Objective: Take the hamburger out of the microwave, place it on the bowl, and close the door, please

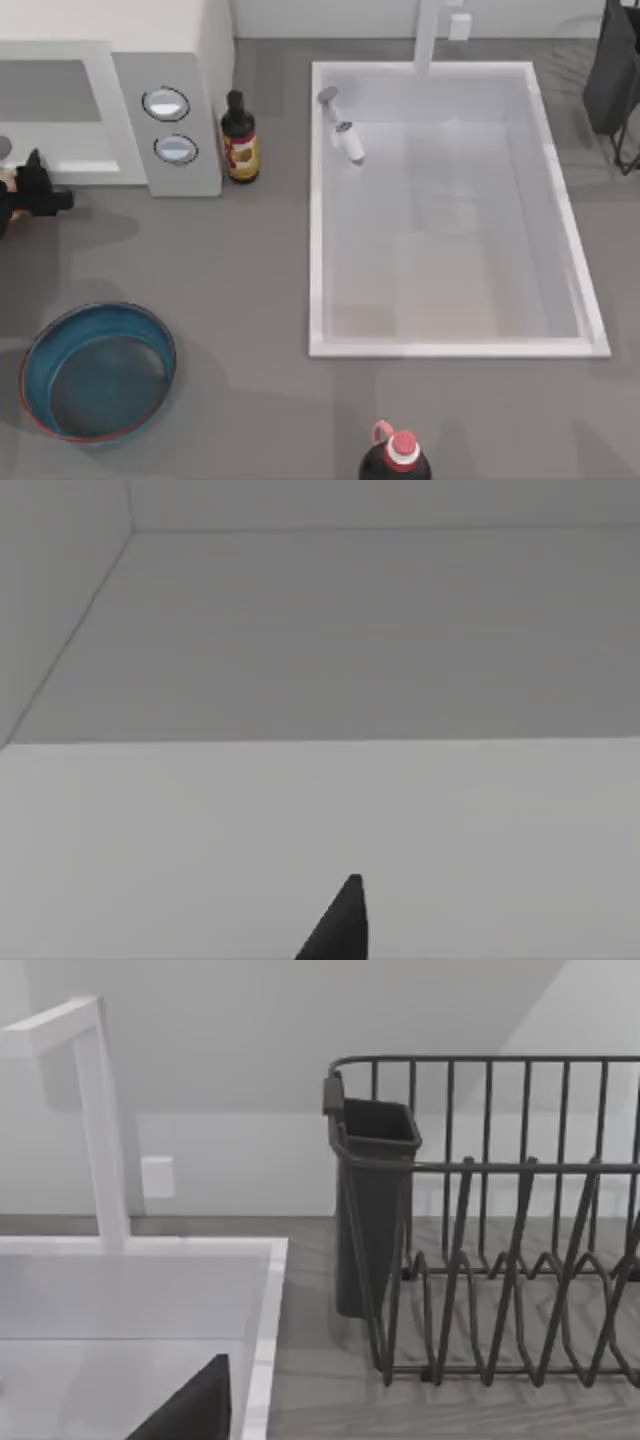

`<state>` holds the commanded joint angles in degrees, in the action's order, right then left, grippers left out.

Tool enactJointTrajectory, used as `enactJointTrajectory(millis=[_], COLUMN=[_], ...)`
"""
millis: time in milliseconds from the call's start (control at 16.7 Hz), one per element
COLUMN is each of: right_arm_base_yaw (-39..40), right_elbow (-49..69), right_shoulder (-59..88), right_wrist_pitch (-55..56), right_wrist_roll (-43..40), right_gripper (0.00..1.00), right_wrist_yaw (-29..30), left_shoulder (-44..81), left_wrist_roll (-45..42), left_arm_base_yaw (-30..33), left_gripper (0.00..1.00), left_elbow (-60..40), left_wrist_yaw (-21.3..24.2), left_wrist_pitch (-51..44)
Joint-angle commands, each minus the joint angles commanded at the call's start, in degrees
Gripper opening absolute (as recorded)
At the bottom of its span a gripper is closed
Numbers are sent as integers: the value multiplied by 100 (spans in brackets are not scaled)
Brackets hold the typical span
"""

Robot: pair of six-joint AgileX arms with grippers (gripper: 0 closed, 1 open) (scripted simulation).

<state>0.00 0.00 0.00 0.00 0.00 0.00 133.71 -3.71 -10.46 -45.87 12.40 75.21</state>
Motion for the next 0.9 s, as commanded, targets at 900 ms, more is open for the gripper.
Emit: enactJointTrajectory(millis=[900], right_arm_base_yaw=[0], right_elbow=[0], right_shoulder=[0], right_wrist_pitch=[0], right_wrist_roll=[0], right_gripper=[100], right_wrist_yaw=[0], left_shoulder=[-1235], left_wrist_roll=[-30], left_arm_base_yaw=[-42], left_gripper=[0], left_elbow=[679], left_wrist_yaw=[46], left_wrist_pitch=[-406])
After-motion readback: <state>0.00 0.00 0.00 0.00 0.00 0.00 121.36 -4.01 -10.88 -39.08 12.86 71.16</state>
